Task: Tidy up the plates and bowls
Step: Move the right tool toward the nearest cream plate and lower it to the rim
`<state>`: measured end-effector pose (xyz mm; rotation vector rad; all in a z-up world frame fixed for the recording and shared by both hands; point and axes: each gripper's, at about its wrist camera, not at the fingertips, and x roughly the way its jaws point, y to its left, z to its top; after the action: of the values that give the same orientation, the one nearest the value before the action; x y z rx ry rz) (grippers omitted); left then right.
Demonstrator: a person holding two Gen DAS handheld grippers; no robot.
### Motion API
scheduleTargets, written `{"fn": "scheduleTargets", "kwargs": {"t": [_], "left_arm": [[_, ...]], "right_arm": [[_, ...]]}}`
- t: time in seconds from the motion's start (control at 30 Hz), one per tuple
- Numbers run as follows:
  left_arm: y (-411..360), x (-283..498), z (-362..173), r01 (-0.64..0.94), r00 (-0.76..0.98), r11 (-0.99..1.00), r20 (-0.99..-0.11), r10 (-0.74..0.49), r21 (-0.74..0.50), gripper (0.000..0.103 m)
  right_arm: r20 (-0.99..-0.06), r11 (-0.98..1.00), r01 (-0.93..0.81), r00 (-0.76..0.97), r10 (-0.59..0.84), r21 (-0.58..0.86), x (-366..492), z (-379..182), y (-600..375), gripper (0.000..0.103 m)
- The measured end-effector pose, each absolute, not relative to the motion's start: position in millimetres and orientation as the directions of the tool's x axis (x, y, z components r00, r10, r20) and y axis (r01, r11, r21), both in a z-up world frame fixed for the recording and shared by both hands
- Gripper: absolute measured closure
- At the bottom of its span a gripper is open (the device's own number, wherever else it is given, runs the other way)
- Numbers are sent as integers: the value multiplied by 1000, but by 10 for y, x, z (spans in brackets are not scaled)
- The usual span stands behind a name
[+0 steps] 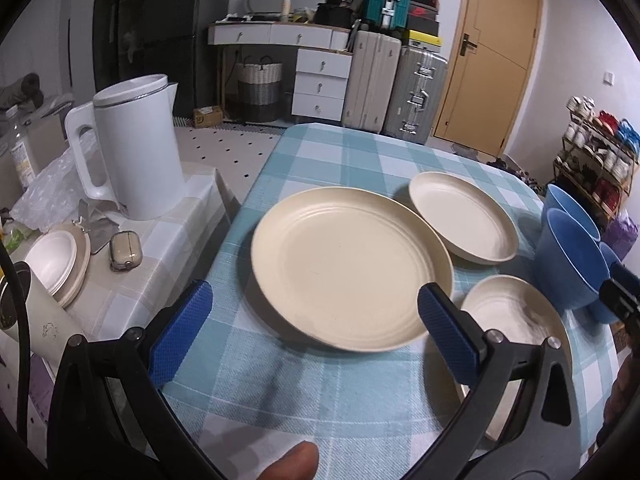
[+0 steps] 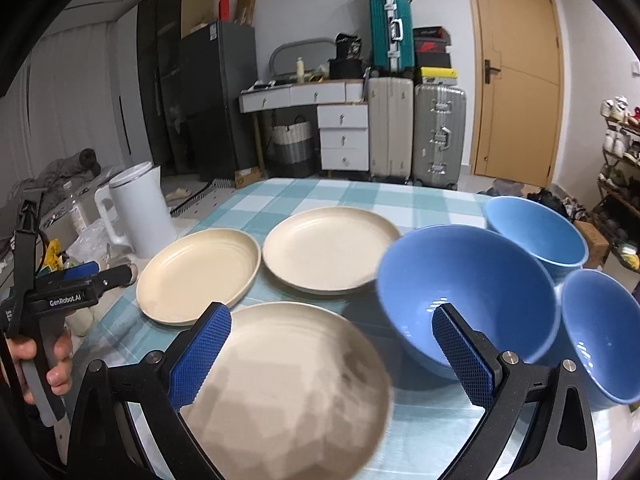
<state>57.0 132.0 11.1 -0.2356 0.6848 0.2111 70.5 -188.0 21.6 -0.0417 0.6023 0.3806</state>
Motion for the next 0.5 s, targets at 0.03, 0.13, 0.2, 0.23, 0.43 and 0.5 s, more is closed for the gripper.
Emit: {"fn": "scheduleTargets", "kwargs": {"t": [0.03, 0.13, 0.2, 0.23, 0.43, 0.5], "left_arm": [[1348, 595, 108, -279, 750, 949, -651, 119, -148, 0], [1463, 667, 84, -299, 748, 941, -651, 126, -161, 0], [1521, 732, 54, -311, 737, 938, -663, 135, -154, 0], [1538, 756, 37, -316, 732, 936, -667, 139, -152, 0], [1676, 932, -77, -336, 701, 927, -702, 127, -167, 0], [1684, 982, -119, -337, 691, 928, -710, 131, -157, 0]], "right_arm": [[-565, 928, -367, 752, 341, 72, 734, 203, -1832, 0], [-582, 921, -382, 734, 352, 75, 842, 177, -1681, 0], [-591, 917, -392, 723, 358, 75, 904, 160, -1589, 0], [-596, 915, -396, 718, 361, 78, 938, 152, -1544, 0], [-619, 908, -412, 693, 370, 82, 1111, 120, -1341, 0], [-626, 905, -418, 686, 371, 79, 1159, 107, -1263, 0]]}}
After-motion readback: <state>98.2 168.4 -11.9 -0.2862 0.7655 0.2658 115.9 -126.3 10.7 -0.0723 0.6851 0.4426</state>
